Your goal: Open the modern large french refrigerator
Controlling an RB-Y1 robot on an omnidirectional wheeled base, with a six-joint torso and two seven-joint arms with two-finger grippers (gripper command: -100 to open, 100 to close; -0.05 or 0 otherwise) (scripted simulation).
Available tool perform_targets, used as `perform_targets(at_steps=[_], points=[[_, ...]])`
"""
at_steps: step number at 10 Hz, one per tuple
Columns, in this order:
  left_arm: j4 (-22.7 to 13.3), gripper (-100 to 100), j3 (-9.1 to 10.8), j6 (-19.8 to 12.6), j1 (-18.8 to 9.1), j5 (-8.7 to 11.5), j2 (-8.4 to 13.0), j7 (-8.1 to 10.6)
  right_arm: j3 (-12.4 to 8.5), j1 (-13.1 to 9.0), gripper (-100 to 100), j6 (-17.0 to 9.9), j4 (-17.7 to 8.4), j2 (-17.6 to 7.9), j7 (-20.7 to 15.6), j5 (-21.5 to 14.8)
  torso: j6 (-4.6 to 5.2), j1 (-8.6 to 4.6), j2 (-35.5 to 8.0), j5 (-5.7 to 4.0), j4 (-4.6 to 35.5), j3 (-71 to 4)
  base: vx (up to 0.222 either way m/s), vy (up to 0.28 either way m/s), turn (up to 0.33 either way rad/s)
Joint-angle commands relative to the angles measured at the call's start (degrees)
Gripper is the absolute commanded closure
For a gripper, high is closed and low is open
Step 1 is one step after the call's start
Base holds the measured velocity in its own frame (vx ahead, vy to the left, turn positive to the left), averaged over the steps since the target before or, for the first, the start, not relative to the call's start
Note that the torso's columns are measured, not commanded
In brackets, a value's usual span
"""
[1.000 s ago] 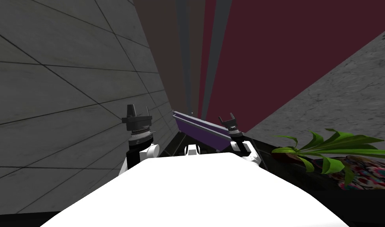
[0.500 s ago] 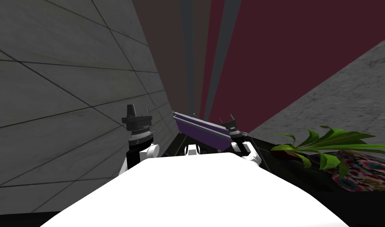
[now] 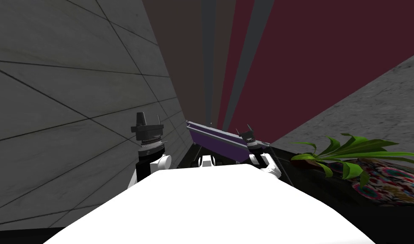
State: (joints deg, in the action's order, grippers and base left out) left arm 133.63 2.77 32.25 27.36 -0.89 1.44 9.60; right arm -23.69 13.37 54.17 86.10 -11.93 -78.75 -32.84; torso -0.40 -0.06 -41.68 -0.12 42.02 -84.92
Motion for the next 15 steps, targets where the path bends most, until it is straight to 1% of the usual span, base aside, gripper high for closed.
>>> perform_targets(at_steps=[1,3,4,5,8,10,11,12,13,14,15], points=[[0.00,0,0.00,0.00,0.00,0.00,0.00,0.00,-0.64,-0.67,-100,0.87,-2.11,0.67,-3.16,-1.52,0.10,0.13,0.02,0.04,0.01,-0.01,0.041,0.080,-0.050],[0.00,0,0.00,0.00,0.00,0.00,0.00,0.00,-2.12,-1.47,-100,2.41,-5.03,2.32,-7.11,-3.64,0.14,0.06,-0.12,0.05,0.07,0.07,0.056,0.100,-0.082],[0.00,0,0.00,0.00,0.01,0.00,-0.01,0.00,-2.12,-1.47,-100,2.41,-5.03,2.32,-7.68,-3.64,0.22,0.14,-0.14,0.07,0.08,0.09,0.049,0.105,-0.035],[0.00,0,0.00,0.00,0.00,0.00,0.00,0.00,-2.78,-1.82,-100,3.09,-6.32,3.46,-9.68,-4.58,0.20,0.05,-0.31,0.09,0.15,0.17,0.029,0.082,-0.039],[0.00,0,0.00,0.00,0.00,0.00,0.00,0.00,-4.33,-2.65,-100,4.71,-9.36,8.08,-14.42,-6.81,0.38,0.08,-0.56,0.12,0.25,0.33,0.054,0.099,-0.072],[0.00,0,0.00,0.00,0.00,0.00,0.00,0.00,-4.97,-2.99,-100,5.38,-10.60,11.73,-16.37,-7.72,0.39,0.08,-0.65,0.14,0.28,0.38,0.031,0.091,-0.057],[0.00,0,0.00,0.00,0.00,0.00,0.00,0.00,-5.15,-3.09,-100,5.57,-10.96,13.43,-16.93,-7.99,0.39,-0.03,-0.71,0.10,0.30,0.42,0.013,0.051,-0.020],[0.00,0,0.00,0.00,-0.01,0.00,0.00,0.00,-5.24,-3.14,-100,5.66,-11.14,14.61,-17.19,-8.11,0.39,-0.08,-0.69,0.08,0.30,0.41,0.012,0.029,-0.014],[0.00,0,0.00,0.00,-0.01,0.00,0.00,0.00,-5.13,-3.12,-100,5.50,-10.93,13.76,-16.93,-8.02,0.40,-0.09,-0.64,0.09,0.28,0.38,0.004,0.011,-0.002],[0.00,0,0.00,0.00,-0.01,0.00,0.01,0.00,-4.58,-1.90,-100,5.51,-9.21,13.13,-15.32,-8.11,0.40,-0.08,-0.63,0.09,0.28,0.37,0.075,0.032,-0.120],[0.00,0,0.01,0.00,0.01,0.00,0.00,0.00,-4.21,-1.10,-100,5.50,-8.07,12.63,-14.22,-8.16,0.42,0.06,-0.42,0.12,0.23,0.25,0.160,0.049,-0.162]])
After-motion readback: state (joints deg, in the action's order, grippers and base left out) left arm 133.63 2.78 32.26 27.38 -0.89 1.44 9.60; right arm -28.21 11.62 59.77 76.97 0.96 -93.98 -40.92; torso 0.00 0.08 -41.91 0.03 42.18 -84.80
